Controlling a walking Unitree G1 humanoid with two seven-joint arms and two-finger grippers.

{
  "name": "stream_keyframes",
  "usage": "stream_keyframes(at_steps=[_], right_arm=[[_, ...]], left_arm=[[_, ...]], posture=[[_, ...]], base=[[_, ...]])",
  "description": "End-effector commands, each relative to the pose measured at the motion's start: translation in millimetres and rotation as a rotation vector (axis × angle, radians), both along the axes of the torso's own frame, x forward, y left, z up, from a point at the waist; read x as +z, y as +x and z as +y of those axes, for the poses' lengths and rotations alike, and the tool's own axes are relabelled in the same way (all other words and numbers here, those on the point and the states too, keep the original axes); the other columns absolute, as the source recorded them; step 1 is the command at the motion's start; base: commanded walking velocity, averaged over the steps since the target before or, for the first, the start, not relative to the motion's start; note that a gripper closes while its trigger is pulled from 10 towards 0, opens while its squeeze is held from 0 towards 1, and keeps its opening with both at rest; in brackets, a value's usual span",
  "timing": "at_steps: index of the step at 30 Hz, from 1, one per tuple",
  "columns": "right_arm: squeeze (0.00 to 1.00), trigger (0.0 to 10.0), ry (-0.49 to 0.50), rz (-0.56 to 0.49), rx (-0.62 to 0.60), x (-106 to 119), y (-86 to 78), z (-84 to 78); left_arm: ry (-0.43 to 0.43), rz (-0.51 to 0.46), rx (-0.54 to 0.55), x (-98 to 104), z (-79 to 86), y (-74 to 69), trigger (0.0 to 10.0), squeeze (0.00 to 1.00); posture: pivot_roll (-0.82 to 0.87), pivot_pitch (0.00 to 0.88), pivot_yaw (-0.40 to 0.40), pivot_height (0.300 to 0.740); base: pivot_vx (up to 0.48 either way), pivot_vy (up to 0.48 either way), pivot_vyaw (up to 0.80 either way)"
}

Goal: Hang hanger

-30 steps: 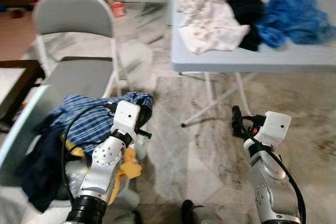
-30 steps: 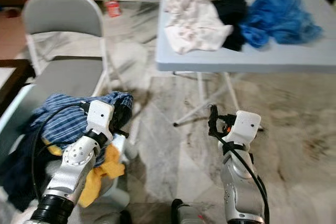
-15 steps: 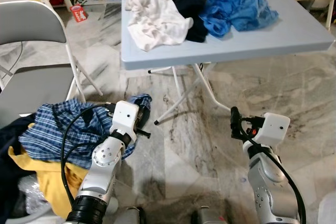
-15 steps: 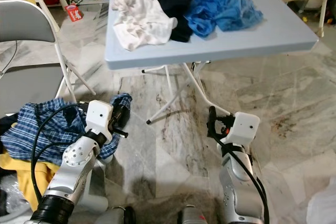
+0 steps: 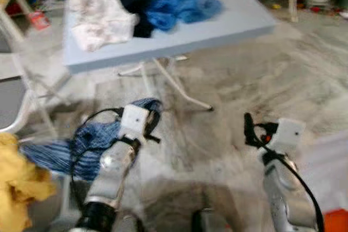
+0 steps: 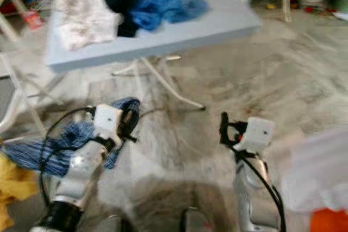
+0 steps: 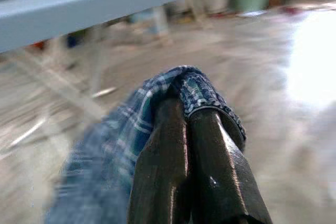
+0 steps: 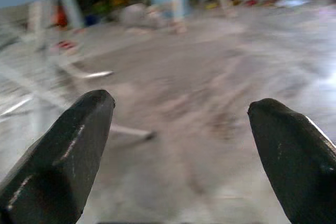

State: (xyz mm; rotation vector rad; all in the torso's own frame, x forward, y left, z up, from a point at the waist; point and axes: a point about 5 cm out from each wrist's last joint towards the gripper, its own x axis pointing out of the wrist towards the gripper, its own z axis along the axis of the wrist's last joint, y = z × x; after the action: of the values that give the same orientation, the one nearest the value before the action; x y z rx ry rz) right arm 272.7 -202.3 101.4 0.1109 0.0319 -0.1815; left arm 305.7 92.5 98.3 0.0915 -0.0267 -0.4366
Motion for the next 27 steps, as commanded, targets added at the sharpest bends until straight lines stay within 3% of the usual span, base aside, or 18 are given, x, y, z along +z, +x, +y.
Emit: stream_keyframes(at_steps=[1, 6, 17, 21, 24, 27], right_arm=[[0.0, 10.0, 0.016, 0.003, 0.006, -0.8, -0.9, 5.1], [0.0, 10.0, 0.016, 0.001, 0.002, -0.7, -0.9, 4.8], [0.0, 10.0, 0.017, -0.001, -0.005, 0.1, -0.5, 3.1], [0.0, 10.0, 0.019, 0.002, -0.008, -0.8, -1.2, 2.9], [0.0, 10.0, 0.021, 0.003, -0.009, -1.1, -1.4, 3.1], [0.0, 10.0, 0.025, 0.005, -0.009, -1.1, -1.4, 3.7]], left_arm=[[0.014, -0.005, 0.018, 1.1, 9.4, 2.4, 10.0, 0.0], [0.014, -0.004, 0.016, 0.5, 8.8, 2.0, 10.0, 0.0], [0.014, 0.002, 0.018, -0.2, 8.3, 3.1, 10.0, 0.0], [-0.023, 0.014, 0.042, 0.8, 9.2, 5.5, 10.0, 0.0], [-0.041, 0.051, 0.051, -0.4, 8.6, 7.9, 10.0, 0.0], [-0.041, 0.029, 0.011, 2.3, 9.0, 8.6, 10.0, 0.0]], posture=[[-0.14, 0.196, 0.022, 0.74], [-0.14, 0.195, 0.025, 0.74], [-0.14, 0.191, 0.026, 0.74], [-0.14, 0.191, 0.027, 0.74], [-0.15, 0.191, 0.029, 0.74], [-0.15, 0.192, 0.03, 0.74]], base=[[0.0, -0.262, 0.0], [0.0, -0.252, 0.0], [0.0, 0.0, 0.0], [0.0, 0.0, 0.0], [0.0, 0.0, -0.5], [0.0, 0.281, -0.74]])
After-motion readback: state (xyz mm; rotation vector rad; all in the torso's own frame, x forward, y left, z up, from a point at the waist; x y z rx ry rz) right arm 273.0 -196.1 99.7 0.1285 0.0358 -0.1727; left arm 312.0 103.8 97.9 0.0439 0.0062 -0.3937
